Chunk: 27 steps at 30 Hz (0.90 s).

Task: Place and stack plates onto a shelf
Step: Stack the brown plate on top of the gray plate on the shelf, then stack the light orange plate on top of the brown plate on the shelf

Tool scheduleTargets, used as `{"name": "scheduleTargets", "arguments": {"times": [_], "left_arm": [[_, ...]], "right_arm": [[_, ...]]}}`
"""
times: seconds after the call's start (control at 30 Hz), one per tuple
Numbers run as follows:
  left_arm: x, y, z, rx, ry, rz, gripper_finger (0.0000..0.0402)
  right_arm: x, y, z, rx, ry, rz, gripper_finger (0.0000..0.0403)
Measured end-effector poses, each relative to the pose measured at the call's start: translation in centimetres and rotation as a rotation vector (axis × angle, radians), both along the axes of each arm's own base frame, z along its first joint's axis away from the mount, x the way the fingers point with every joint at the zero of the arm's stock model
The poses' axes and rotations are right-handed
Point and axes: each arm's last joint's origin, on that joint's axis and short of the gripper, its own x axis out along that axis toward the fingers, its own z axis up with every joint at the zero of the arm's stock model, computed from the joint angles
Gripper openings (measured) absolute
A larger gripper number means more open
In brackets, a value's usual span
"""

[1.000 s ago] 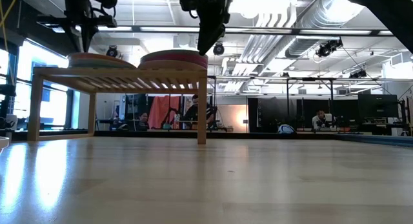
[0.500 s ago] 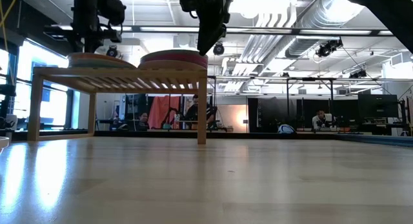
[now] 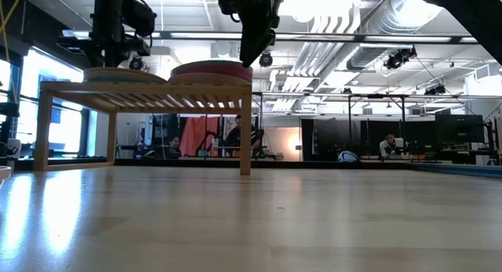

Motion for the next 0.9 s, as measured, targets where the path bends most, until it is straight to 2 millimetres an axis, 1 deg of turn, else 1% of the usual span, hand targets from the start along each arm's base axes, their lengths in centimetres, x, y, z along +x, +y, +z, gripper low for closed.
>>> {"name": "scheduleTargets", "arguments": {"times": [0.17, 0.27, 0.4, 0.6, 0.73, 0.8, 0.9], "left_arm": [[-0.5, -0.8, 0.9, 0.036, -0.021, -0.018, 0.0053], [-0.9, -1.5, 2.2, 0.09, -0.055, -0.032, 0.0053], [-1.4, -3.2, 4.2, 0.155, -0.145, -0.083, 0.0053], [-1.4, -6.8, 5.8, 0.159, -0.331, -0.286, 0.0053], [-1.1, -8.9, 6.4, 0.163, -0.393, -0.432, 0.0053], [-0.9, -9.9, 6.5, 0.166, -0.407, -0.505, 0.0053], [-0.6, -11.1, 6.7, 0.165, -0.426, -0.6, 0.0053]], "right_arm": [[0.0, 0.0, 0.0, 0.0, 0.0, 0.0, 0.0135], [0.0, 0.0, 0.0, 0.0, 0.0, 0.0, 0.0135], [0.0, 0.0, 0.0, 0.006, -0.001, -0.014, 0.0135], [0.0, 0.1, 0.0, 0.06, -0.008, -0.096, 0.0135], [0.0, 0.3, 0.0, 0.139, -0.01, -0.124, 0.0135], [-0.1, 0.7, 0.0, 0.187, 0.001, -0.132, 0.0135], [-0.1, 1.9, -0.1, 0.225, 0.02, -0.15, 0.0135]]}}
